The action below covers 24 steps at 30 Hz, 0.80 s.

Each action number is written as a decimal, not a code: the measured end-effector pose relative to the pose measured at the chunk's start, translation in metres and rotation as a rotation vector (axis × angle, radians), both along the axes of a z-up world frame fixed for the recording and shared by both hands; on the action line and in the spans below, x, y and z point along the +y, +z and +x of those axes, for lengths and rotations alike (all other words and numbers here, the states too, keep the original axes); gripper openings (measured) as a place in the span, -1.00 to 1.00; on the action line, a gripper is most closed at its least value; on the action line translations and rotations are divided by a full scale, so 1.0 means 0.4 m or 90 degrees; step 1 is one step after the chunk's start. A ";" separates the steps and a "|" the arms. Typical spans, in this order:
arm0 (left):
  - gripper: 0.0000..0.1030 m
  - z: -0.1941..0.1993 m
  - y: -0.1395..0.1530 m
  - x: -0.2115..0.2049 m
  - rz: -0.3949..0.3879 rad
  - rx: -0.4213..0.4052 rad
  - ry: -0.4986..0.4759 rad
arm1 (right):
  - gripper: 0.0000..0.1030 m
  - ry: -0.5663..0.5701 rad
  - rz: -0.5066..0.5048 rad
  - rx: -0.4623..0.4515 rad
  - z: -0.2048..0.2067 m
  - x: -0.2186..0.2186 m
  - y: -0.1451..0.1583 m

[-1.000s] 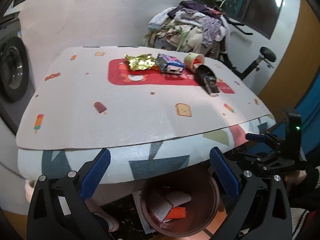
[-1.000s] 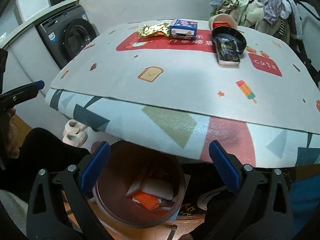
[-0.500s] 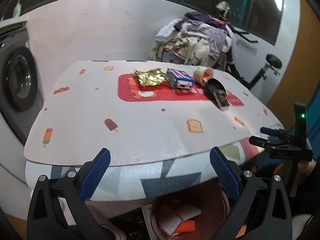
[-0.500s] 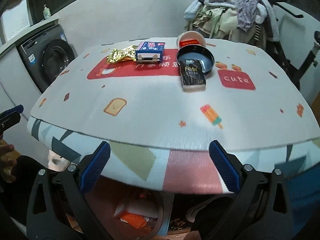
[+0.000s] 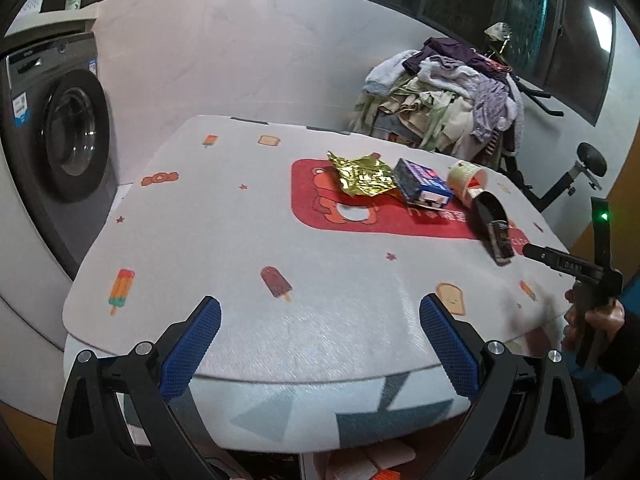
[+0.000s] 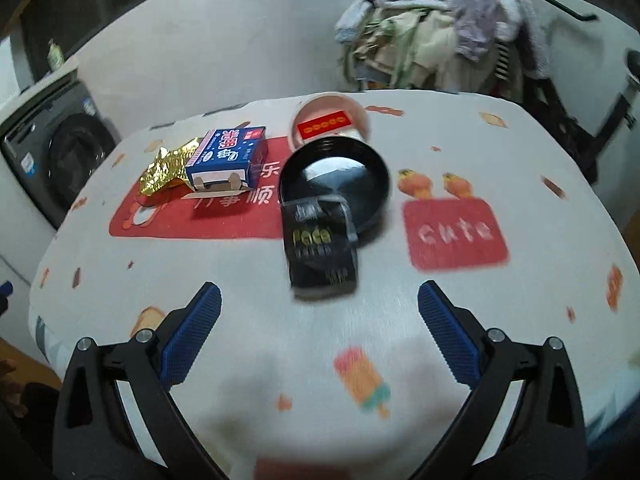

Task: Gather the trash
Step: 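Grasp the black Face tissue pack with the right gripper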

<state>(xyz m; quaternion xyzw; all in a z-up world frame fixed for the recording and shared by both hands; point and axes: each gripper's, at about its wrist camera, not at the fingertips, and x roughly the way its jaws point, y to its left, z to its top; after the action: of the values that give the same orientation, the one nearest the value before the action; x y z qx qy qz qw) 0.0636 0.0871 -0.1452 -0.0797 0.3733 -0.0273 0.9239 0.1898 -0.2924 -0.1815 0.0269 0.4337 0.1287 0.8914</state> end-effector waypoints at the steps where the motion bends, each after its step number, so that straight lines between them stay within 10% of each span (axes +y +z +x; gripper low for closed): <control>1: 0.89 0.013 -0.005 0.006 -0.005 0.007 0.006 | 0.85 0.009 -0.008 0.000 0.019 0.007 -0.007; 12: 0.89 0.099 -0.039 0.021 -0.056 0.059 0.016 | -0.16 0.022 -0.046 0.049 0.119 0.060 -0.080; 24: 0.54 0.264 -0.054 0.026 -0.161 0.107 0.010 | -0.20 0.014 0.044 -0.011 0.052 0.035 0.008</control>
<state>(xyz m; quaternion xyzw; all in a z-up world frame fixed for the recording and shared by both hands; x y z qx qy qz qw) 0.1691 0.0976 -0.1667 -0.2003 0.4424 -0.0600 0.8721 0.2105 -0.2782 -0.1784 0.0521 0.4218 0.1538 0.8920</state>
